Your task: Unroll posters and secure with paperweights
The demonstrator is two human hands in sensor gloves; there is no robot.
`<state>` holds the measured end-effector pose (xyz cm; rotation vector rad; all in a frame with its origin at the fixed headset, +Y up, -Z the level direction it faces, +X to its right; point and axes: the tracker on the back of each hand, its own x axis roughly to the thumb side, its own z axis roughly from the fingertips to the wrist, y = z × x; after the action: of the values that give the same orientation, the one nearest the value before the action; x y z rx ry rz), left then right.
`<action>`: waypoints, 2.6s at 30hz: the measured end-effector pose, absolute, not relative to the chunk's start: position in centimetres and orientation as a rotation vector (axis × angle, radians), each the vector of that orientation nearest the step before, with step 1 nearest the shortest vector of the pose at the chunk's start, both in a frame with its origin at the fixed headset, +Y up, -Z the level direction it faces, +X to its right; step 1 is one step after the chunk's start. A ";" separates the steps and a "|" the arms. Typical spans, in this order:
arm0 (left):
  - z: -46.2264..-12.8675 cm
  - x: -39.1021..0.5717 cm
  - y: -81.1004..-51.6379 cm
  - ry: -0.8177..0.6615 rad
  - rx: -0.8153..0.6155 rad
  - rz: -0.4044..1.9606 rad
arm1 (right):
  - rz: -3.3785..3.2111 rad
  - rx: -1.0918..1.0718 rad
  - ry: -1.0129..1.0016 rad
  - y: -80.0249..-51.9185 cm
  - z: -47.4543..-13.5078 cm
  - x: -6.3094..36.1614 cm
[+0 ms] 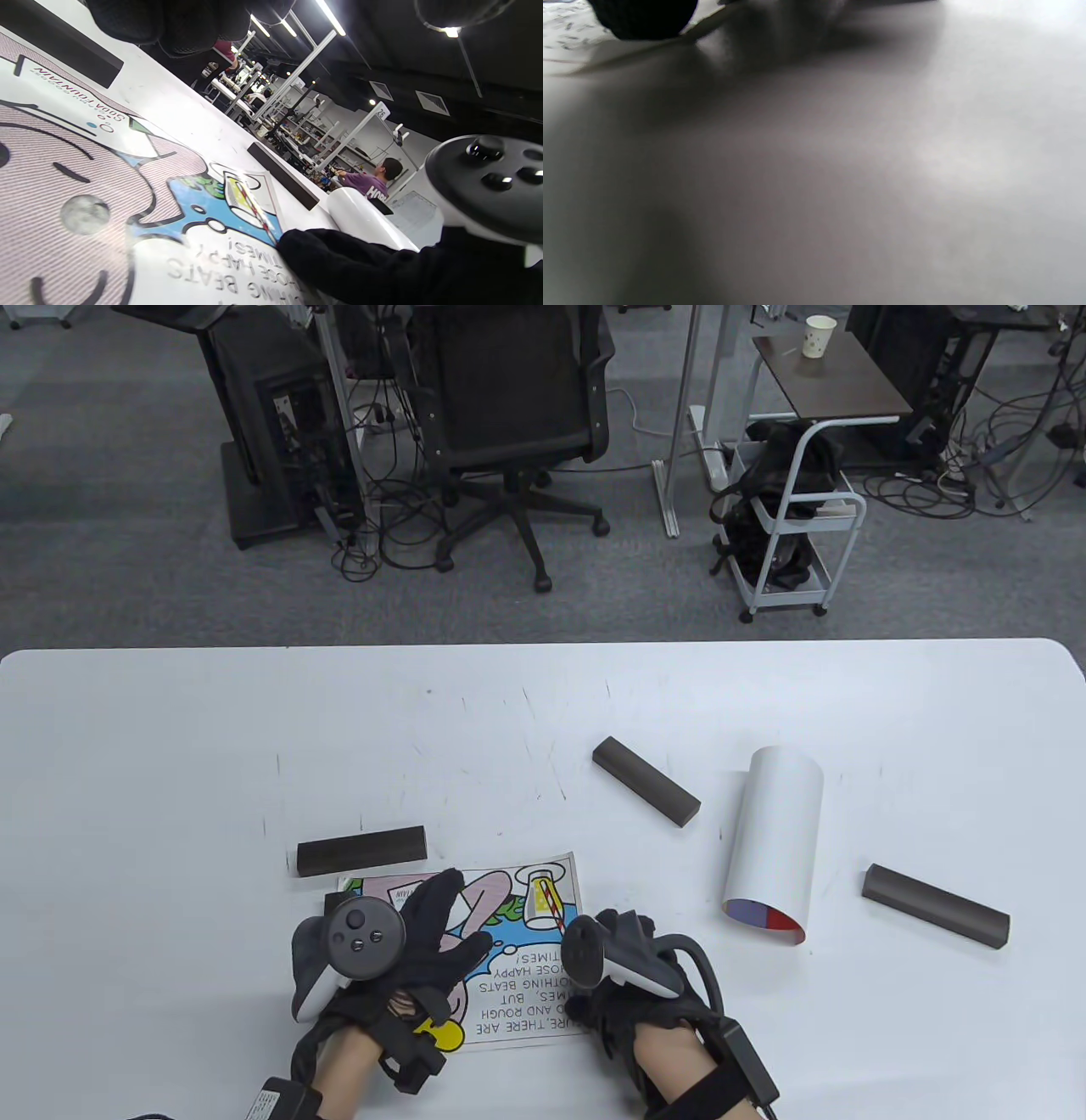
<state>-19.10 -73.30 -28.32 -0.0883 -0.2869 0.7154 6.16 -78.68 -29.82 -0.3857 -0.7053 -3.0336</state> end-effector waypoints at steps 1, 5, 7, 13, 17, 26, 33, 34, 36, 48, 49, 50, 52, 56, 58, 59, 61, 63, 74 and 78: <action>-28.1 -19.1 -73.6 -0.289 -0.075 0.704 | -3.034 -0.386 -0.708 -78.7 -29.8 6.2; -27.8 -19.2 -74.3 -0.284 -0.058 0.636 | -3.062 -0.413 -0.694 -78.5 -30.0 6.4; -27.7 -19.3 -74.6 -0.282 -0.056 0.637 | -3.117 -0.420 -0.643 -77.6 -30.1 6.8; -27.7 -19.4 -74.8 -0.279 -0.045 0.598 | -3.454 -0.410 -0.231 -69.5 -30.2 10.3; -27.7 -19.3 -74.9 -0.282 -0.048 0.585 | -3.529 -0.176 0.143 -64.3 -30.6 15.2; -27.8 -19.7 -75.0 -0.273 -0.040 0.568 | -3.586 1.056 0.048 -64.3 -33.8 27.8; -27.9 -19.8 -75.2 -0.270 -0.056 0.572 | -3.417 1.622 -0.281 -71.6 -35.4 33.3; -27.9 -19.8 -75.2 -0.271 -0.057 0.571 | -3.384 1.687 -0.333 -72.9 -35.6 33.9; -27.9 -19.8 -75.3 -0.276 -0.059 0.570 | -3.310 1.770 -0.413 -74.6 -35.9 34.7; -28.0 -19.7 -75.4 -0.293 -0.051 0.568 | -2.896 1.879 -0.485 -77.6 -37.0 35.8; -28.0 -19.7 -75.4 -0.292 -0.051 0.568 | -2.863 1.868 -0.488 -77.5 -37.0 35.7; -28.0 -19.7 -75.4 -0.292 -0.053 0.569 | -2.836 1.853 -0.484 -77.3 -36.9 35.6; -28.0 -19.7 -75.4 -0.291 -0.054 0.569 | -2.819 1.837 -0.471 -77.1 -36.7 35.4; -28.0 -19.8 -75.5 -0.281 -0.055 0.570 | -2.805 1.846 -0.473 -76.4 -35.7 35.4; -28.0 -19.9 -75.4 -0.280 -0.055 0.578 | -2.833 1.866 -0.424 -75.5 -35.1 35.5; -28.0 -19.8 -75.4 -0.280 -0.053 0.582 | -2.843 1.875 -0.386 -74.8 -34.7 35.5; -28.0 -19.7 -75.3 -0.286 -0.047 0.582 | -2.897 1.881 -0.298 -73.3 -34.1 35.4; -27.9 -19.5 -75.1 -0.292 -0.041 0.583 | -3.001 1.840 -0.171 -70.9 -33.4 34.8; -26.3 -18.3 -68.6 -0.338 0.111 0.556 | -3.671 0.905 0.341 -59.6 -30.1 25.9; -24.9 -17.1 -65.4 -0.360 0.168 0.520 | -3.831 0.495 0.375 -58.4 -29.0 21.1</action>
<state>-17.06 -65.44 -24.93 0.1677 -0.3604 0.5196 21.09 -58.43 -28.98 0.4947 0.3745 -3.8313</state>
